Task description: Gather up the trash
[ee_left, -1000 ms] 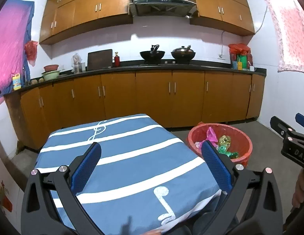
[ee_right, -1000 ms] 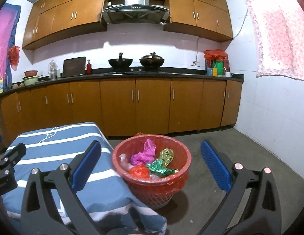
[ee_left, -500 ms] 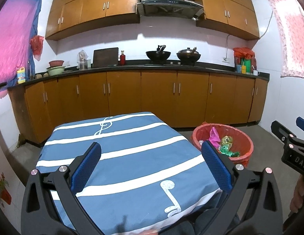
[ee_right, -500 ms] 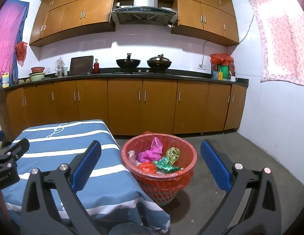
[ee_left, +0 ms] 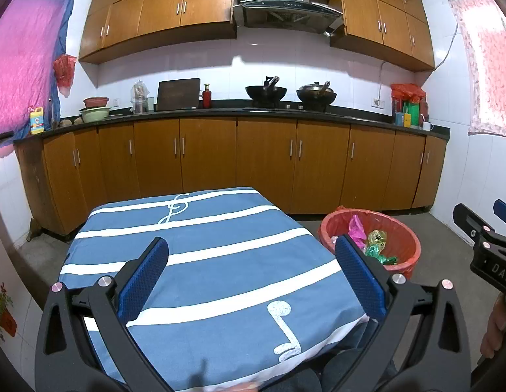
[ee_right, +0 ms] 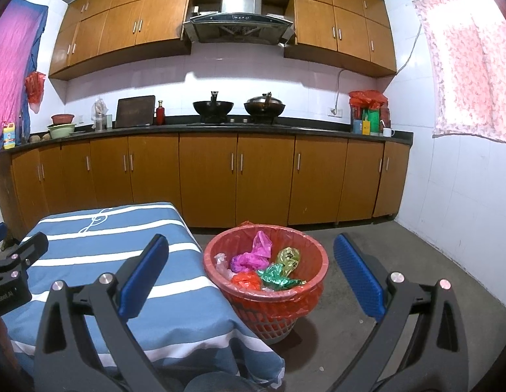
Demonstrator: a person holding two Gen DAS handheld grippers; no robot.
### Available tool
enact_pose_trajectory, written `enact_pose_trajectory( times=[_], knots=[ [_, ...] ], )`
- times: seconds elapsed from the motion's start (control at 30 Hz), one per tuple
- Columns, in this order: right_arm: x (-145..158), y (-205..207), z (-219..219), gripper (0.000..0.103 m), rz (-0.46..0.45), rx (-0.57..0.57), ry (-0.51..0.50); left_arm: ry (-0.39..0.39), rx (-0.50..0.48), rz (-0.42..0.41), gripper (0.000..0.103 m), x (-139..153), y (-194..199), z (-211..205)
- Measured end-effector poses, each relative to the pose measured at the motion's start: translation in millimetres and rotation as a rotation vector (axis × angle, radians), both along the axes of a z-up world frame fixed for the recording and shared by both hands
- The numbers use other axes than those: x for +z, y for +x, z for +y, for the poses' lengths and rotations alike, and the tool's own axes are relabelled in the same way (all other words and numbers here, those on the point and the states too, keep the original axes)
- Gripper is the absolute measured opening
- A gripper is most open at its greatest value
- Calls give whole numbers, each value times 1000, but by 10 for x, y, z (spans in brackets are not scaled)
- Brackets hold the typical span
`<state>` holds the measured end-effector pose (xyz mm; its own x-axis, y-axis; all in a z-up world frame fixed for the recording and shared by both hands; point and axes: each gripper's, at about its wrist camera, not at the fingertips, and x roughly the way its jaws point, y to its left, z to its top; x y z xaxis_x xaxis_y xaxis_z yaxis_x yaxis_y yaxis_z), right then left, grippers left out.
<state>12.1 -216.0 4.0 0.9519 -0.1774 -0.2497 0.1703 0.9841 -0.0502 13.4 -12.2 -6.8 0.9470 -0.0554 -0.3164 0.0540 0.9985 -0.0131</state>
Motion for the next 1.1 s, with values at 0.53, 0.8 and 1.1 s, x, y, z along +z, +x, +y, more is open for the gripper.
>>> enact_pose_trajectory(
  times=[0.53,0.8,1.1],
  knots=[
    [9,-18,35,99,1,-1,6,2,-3,-4,101,30,-18,-7],
    [12,-18,24,99,1,0,7,2,-3,-5,101,31,-19,-15],
    [20,-18,32,99,1,-1,9,4,-2,-4,101,28,-17,-17]
  ],
)
